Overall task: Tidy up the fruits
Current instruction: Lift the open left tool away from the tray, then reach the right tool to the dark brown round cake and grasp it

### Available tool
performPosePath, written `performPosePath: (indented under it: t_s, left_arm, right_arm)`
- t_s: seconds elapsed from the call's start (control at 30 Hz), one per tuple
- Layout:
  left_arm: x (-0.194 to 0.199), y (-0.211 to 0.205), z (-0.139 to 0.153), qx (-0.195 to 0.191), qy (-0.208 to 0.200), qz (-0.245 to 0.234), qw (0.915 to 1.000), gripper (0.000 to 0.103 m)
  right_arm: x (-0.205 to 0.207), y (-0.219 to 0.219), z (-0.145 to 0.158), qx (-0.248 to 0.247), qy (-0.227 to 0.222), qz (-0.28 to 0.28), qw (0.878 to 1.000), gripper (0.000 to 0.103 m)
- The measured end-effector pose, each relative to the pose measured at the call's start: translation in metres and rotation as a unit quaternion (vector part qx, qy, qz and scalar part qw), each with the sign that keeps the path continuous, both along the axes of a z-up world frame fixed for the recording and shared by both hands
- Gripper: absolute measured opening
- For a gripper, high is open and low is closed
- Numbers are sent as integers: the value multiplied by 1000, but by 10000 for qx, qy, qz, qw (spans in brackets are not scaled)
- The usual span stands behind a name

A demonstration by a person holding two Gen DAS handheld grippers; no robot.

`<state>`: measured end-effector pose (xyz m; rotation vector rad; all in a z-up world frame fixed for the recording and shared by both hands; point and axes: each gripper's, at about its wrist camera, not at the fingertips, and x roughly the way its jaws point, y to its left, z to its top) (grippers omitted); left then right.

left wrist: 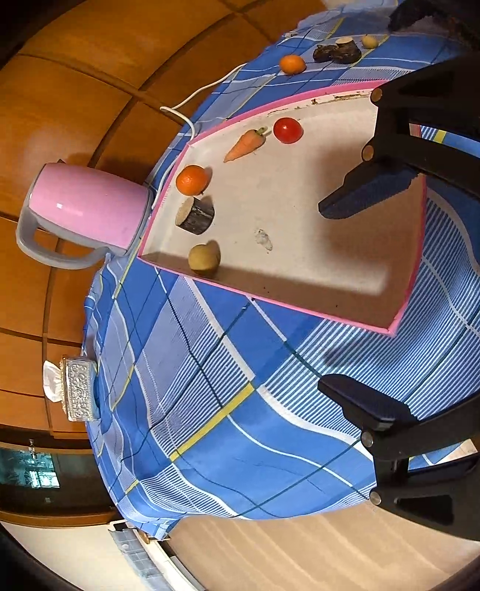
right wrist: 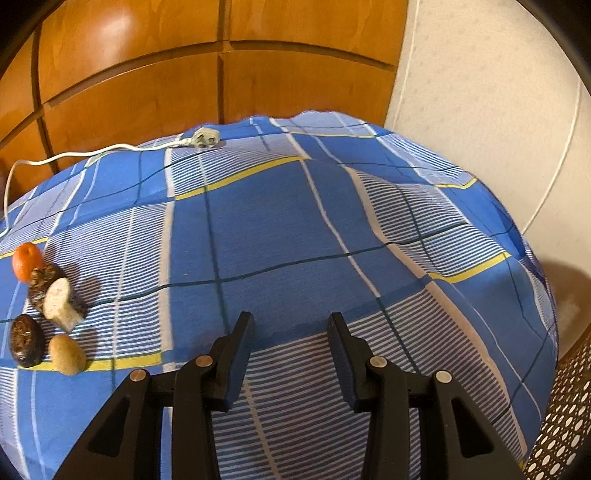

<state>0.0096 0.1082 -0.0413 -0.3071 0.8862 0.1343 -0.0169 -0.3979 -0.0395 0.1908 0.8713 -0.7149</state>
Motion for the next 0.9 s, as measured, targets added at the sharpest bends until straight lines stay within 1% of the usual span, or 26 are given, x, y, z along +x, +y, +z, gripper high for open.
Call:
performPosePath:
  t_s: [0.1,0.23,0.3,0.37,0.47,0.57,0.67,0.73,0.77,0.8,0.83,0.9]
  left_arm:
    - [0,0,-1,-16,14,1,10000,86]
    - [0,0,-3,-32,33,-15,10000,86]
    - [0,-1,-4,-38,51,-26,10000,86]
    - [0,-1,-4,-33,51,-31,10000,86]
    - [0,-1,-4,-32,50,-23,10000,87]
    - [-1,0,-4,-49,51,0,10000,87]
    - [-1,1,-5,-59,54,-2,10000,87]
    - [0,0,-5,-64,59,-8,10000,87]
    - [0,0,-5,-67,59,-11,10000,87]
    - [0,0,-5,-69,59,-11,10000,87]
    - [0,0,-5,-73,57,-15,10000,87]
    - [1,-1,-5,-73,69,-18,9999,87]
  right_arm:
    - [2,7,7,417,-114,323,9985,42]
    - [9,36,26,633,-413,1022,9919,42]
    - [16,53,32,923,-512,1508,9829,42]
    - [25,74,34,1151,-495,2001,9717,42]
    - [36,104,34,1231,-387,2551,9583,42]
    - [46,123,30,1222,-257,2802,9518,42]
    - [57,130,27,1202,-130,2924,9486,42]
    - [67,132,20,1217,49,3045,9447,42]
    - [70,133,17,1214,139,3085,9433,43]
    - [73,136,15,1145,231,3109,9432,51]
    - [75,136,14,1083,265,3113,9437,54]
    - [79,136,12,1111,318,3111,9433,55]
